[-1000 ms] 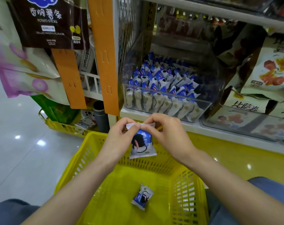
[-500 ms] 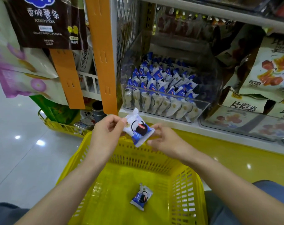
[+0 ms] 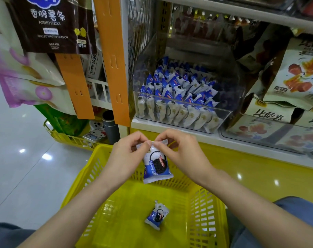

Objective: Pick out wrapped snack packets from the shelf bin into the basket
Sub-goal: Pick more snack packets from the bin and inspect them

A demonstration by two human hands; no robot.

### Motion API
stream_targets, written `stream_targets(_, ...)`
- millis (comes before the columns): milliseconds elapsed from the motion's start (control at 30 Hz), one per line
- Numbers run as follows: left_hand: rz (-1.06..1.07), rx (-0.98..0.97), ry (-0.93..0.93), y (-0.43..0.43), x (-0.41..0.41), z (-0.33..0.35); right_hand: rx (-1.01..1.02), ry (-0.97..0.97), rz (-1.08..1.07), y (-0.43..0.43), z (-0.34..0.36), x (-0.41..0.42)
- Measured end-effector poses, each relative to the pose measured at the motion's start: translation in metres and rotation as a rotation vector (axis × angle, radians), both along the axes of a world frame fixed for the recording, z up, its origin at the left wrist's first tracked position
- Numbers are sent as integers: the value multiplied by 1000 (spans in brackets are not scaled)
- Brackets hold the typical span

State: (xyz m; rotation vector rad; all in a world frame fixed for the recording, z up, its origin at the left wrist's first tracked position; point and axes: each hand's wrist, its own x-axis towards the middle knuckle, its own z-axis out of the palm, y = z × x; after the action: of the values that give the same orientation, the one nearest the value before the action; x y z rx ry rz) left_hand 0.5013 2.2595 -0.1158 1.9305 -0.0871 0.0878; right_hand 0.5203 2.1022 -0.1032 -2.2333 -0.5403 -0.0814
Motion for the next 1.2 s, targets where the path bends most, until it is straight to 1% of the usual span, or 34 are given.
stream_targets(67, 6, -41, 18, -2, 0, 1, -99, -132, -24, -2, 2, -1)
stream_targets(100, 37, -46, 6, -3, 0, 1, -98, -183, -54, -4, 3, -1)
stream_targets(167, 145, 6, -33, -2, 0, 0, -8, -223, -118, -5, 5, 0)
stream_targets(200, 178, 35, -32, -1, 0, -1, 61, -221, -147, -5, 7, 1)
stream_targets(233, 182, 15, 6, -1, 0, -1, 133, -213, -166, -6, 9, 3)
stream_targets(300, 138, -196, 218, -3, 3, 2, 219, -218, -163, -7, 12, 3)
stream_targets(367, 72, -417, 438, -2, 5, 6, 183, -249, -94, -7, 11, 1)
stream_targets(400, 46, -486, 476, -2, 6, 6, 140, -263, -45, -7, 10, 0)
stream_targets(467, 19, -575, 424, 0, 6, 5, 33, -297, 62, -7, 8, -4)
stream_targets(533, 38, -609, 328, 0, 5, 6, -113, -359, 159, -6, 7, -6)
stream_targets(567, 68, -602, 298, 0, 5, 6, -167, -376, 185, -6, 5, -7)
stream_targets(600, 109, -594, 281, 0, 6, 6, -178, -356, 181, -4, 4, -8)
stream_targets(633, 150, -577, 268, 0, 7, 6, -138, -294, 139, -2, 4, -9)
stream_targets(667, 177, -552, 252, 0, 7, 6, -49, -197, 61, 1, 4, -9)
stream_targets(733, 172, -497, 215, 0, 7, 7, 182, 87, -97, 5, 7, -7)
stream_targets(767, 145, -472, 198, -1, 7, 7, 304, 255, -118, 6, 9, -4)
stream_targets(833, 84, -416, 147, -4, 6, 7, 512, 534, -78, 5, 10, 1)
stream_targets(867, 67, -381, 106, -6, 5, 6, 569, 612, -62, 4, 11, 2)
stream_targets(933, 89, -254, -7, -7, 3, 5, 623, 666, -72, 5, 11, 1)
stream_targets(1033, 123, 4, -178, -10, -1, 3, 664, 658, -130, 6, 10, 0)
stream_targets(1100, 113, 109, -216, -12, -3, -1, 652, 652, -150, 6, 9, 1)
stream_targets(1200, 93, 166, -229, -10, -1, -4, 607, 630, -153, 6, 9, 1)
